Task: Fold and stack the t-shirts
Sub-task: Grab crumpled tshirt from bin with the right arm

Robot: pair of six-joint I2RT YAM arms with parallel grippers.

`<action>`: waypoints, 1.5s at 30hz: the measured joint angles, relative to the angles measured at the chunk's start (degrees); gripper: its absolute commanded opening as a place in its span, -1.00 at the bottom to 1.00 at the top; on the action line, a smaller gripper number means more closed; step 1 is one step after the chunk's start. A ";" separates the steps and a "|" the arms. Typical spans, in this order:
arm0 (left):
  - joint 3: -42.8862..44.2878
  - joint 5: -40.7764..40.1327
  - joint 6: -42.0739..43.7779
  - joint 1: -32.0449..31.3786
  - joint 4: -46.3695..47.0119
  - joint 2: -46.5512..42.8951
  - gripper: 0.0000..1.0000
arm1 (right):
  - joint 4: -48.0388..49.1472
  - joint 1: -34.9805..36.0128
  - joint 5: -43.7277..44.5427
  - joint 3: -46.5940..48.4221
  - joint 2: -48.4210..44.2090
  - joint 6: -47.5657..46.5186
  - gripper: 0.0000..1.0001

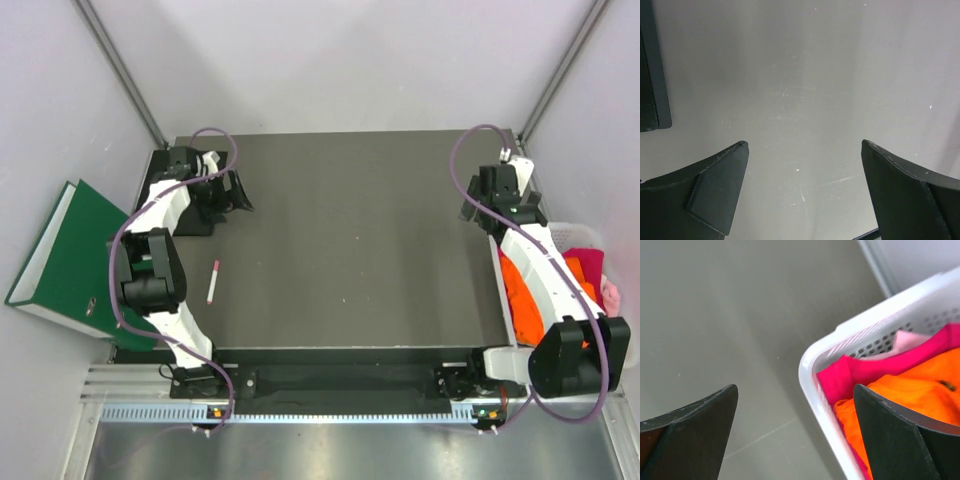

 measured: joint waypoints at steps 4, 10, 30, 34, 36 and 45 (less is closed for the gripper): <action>0.00 -0.66 0.66 -0.52 0.17 -1.09 0.98 | -0.20 5.20 6.95 3.32 1.81 -5.11 0.99; 0.31 -4.94 2.32 -3.85 0.44 -4.74 0.98 | -0.87 9.49 14.78 6.91 5.79 -7.89 1.00; 2.54 -10.36 5.97 -15.26 0.39 -1.95 0.98 | -10.62 -23.91 0.81 -1.92 -1.42 1.95 0.89; 2.54 -10.36 5.97 -15.26 0.39 -1.33 0.97 | -12.20 -24.85 -1.77 -4.57 -3.69 3.02 0.85; 2.54 -10.36 5.97 -15.26 0.37 -1.29 0.97 | -12.81 -25.22 -2.89 -5.27 -4.22 3.67 0.82; 2.54 -10.36 5.97 -15.26 0.42 -1.29 0.97 | -13.16 -27.58 -8.57 -8.50 -2.78 6.99 0.74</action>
